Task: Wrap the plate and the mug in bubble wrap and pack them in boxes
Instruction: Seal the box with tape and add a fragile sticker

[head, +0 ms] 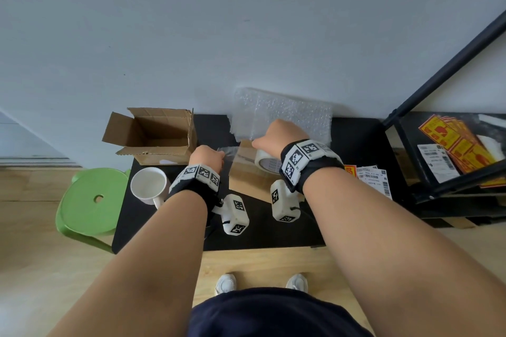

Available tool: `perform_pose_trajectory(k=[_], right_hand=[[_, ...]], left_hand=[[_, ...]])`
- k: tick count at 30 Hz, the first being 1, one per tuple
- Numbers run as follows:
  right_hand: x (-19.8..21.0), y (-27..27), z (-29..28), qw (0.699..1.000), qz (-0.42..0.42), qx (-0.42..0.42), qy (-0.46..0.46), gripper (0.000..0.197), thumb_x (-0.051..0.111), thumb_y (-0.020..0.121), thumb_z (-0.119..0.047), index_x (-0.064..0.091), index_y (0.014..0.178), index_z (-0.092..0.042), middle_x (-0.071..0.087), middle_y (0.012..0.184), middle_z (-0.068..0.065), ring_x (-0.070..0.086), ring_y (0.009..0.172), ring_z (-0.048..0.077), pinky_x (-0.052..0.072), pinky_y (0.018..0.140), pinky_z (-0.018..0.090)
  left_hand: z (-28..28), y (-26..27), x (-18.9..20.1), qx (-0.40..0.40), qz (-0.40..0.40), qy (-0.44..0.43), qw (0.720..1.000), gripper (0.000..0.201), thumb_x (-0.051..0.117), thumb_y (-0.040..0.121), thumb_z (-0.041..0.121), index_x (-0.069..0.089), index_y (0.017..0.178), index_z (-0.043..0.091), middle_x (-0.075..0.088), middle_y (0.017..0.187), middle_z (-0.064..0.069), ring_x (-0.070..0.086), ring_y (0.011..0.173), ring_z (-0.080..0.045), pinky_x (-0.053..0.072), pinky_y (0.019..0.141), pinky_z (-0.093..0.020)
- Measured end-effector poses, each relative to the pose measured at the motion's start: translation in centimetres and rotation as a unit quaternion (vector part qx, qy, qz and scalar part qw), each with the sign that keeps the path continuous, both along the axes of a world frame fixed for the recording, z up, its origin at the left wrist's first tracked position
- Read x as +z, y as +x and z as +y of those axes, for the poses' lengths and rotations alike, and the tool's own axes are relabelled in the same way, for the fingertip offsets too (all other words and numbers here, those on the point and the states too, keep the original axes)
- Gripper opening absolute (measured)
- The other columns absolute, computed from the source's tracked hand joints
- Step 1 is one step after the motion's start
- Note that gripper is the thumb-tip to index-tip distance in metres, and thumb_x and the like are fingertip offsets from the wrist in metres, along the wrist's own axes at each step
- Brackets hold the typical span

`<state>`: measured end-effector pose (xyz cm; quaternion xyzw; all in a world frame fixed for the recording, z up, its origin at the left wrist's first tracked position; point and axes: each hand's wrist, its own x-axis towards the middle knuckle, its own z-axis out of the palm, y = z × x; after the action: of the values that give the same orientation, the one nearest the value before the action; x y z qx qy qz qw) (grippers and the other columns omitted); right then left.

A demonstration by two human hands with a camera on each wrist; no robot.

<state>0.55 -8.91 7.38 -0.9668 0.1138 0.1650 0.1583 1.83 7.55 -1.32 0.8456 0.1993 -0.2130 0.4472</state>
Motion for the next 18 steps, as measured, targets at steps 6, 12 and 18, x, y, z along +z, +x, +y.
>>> perform_pose_trajectory(k=[6, 12, 18], right_hand=[[-0.1, 0.2, -0.4, 1.0, 0.003, -0.004, 0.019, 0.03, 0.062, 0.081, -0.035, 0.05, 0.063, -0.015, 0.053, 0.063, 0.001, 0.053, 0.056, 0.02, 0.038, 0.053, 0.025], [-0.4, 0.2, -0.7, 0.999, -0.001, -0.017, 0.031, 0.031, 0.063, 0.081, -0.035, 0.049, 0.061, -0.016, 0.049, 0.06, -0.001, 0.051, 0.053, 0.018, 0.036, 0.051, 0.023], [-0.5, 0.2, -0.8, 0.999, -0.005, -0.023, 0.035, 0.031, 0.063, 0.08, -0.034, 0.047, 0.06, -0.016, 0.048, 0.059, -0.001, 0.049, 0.052, 0.018, 0.033, 0.05, 0.023]], left_hand=[[-0.7, -0.2, 0.0, -0.067, -0.008, 0.101, 0.993, 0.029, 0.06, 0.093, 0.031, 0.072, 0.087, 0.006, 0.067, 0.08, -0.009, 0.061, 0.071, -0.022, 0.046, 0.063, -0.03], [-1.5, -0.1, -0.2, -0.1, -0.012, 0.11, 0.989, 0.023, 0.062, 0.092, 0.03, 0.075, 0.092, 0.011, 0.07, 0.084, -0.006, 0.062, 0.075, -0.02, 0.049, 0.067, -0.03], [-1.7, -0.1, 0.0, -0.133, 0.013, 0.15, 0.98, 0.03, 0.058, 0.094, 0.032, 0.071, 0.103, 0.006, 0.068, 0.096, -0.009, 0.063, 0.085, -0.025, 0.051, 0.077, -0.033]])
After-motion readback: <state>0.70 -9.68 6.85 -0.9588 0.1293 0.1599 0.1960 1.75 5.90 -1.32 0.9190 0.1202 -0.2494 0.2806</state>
